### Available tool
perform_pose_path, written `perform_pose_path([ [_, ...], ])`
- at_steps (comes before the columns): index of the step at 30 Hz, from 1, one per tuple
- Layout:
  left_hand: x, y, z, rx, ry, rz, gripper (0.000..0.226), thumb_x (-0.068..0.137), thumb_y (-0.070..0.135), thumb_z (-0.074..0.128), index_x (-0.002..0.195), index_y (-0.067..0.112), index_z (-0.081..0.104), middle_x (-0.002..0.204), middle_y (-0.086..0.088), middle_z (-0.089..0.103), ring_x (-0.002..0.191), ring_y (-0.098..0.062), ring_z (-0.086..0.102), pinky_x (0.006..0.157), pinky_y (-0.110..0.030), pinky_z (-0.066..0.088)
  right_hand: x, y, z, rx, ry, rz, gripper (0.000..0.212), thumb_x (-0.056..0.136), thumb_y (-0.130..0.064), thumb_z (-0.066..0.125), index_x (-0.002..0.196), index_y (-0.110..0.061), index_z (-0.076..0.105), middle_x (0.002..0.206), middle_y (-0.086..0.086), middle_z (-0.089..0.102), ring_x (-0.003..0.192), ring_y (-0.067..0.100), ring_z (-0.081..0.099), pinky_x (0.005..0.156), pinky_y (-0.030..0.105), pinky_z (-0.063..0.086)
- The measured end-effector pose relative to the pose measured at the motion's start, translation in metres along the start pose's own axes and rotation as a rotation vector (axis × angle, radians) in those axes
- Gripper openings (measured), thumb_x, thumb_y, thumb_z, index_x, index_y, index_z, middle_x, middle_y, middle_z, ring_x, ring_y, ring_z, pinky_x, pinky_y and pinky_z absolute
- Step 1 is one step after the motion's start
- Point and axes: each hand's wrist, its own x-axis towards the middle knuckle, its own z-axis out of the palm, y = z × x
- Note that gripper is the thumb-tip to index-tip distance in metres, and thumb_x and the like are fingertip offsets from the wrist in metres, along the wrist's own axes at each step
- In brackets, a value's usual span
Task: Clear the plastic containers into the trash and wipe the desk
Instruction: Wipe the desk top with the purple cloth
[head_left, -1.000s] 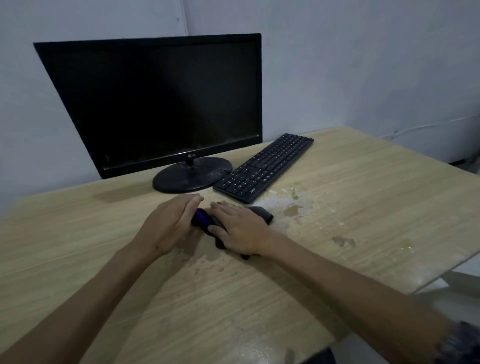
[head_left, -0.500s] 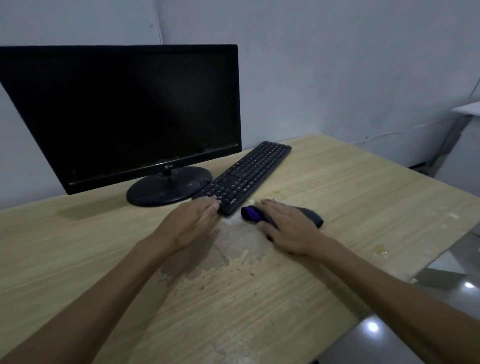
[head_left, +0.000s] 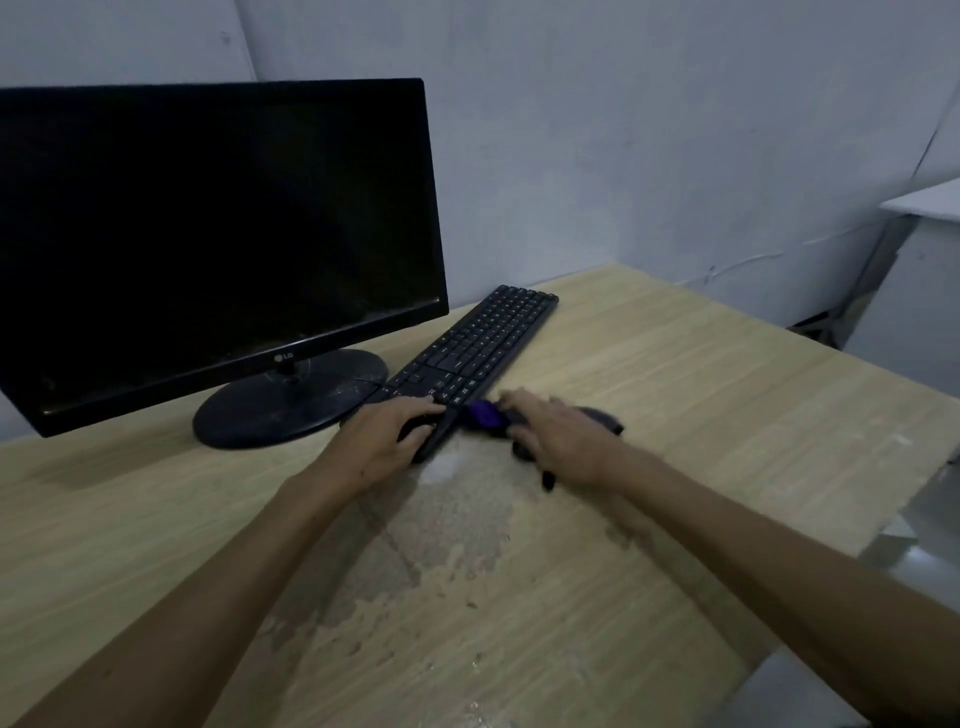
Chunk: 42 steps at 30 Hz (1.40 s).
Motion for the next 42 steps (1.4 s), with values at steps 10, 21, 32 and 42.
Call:
perform_pose_path([
  [10,0.011,-0.006,-0.003,0.02,0.018,0.058,0.034,0.099,0.026,0.064,0.132,0.03,0.066,0.135,0.008,0.062,0.123,-0.013,0.058,0.106,-0.036,0.046,-0.013,-0.024,-0.007,0.061,-0.034,-0.037,0.029,0.106,-0.049,0.041,0.117,-0.023,0.048,0.118,-0.004,0.056,0.107,0.019,0.056,0.092,0.034,0.045],
  [21,0.041,0.004,0.004,0.067,0.045,0.021,0.052,0.086,0.052,0.073,0.135,0.039,0.062,0.138,0.009,0.057,0.122,-0.012,0.056,0.104,-0.035,0.048,0.015,0.01,0.003,0.095,0.041,-0.191,0.029,0.104,-0.037,0.054,0.126,-0.022,0.065,0.13,0.0,0.053,0.118,0.02,0.048,0.103,0.033,0.04],
  [32,0.042,-0.007,0.007,0.088,-0.035,0.0,0.061,0.083,0.075,0.057,0.138,0.049,0.053,0.142,0.021,0.047,0.125,-0.006,0.051,0.094,-0.039,0.053,0.078,0.071,-0.021,-0.005,0.125,0.191,0.037,0.106,-0.037,0.046,0.139,-0.021,0.056,0.14,0.004,0.058,0.122,0.031,0.058,0.096,0.043,0.049],
  [42,0.068,-0.007,0.015,0.28,0.01,0.092,0.063,0.088,0.074,0.02,0.136,0.045,0.049,0.117,0.006,0.047,0.105,-0.015,0.054,0.084,-0.037,0.052,-0.013,-0.014,-0.01,0.028,-0.128,-0.254,0.043,0.11,-0.034,0.042,0.152,-0.024,0.044,0.166,-0.003,0.031,0.151,0.013,0.027,0.122,0.029,0.019],
])
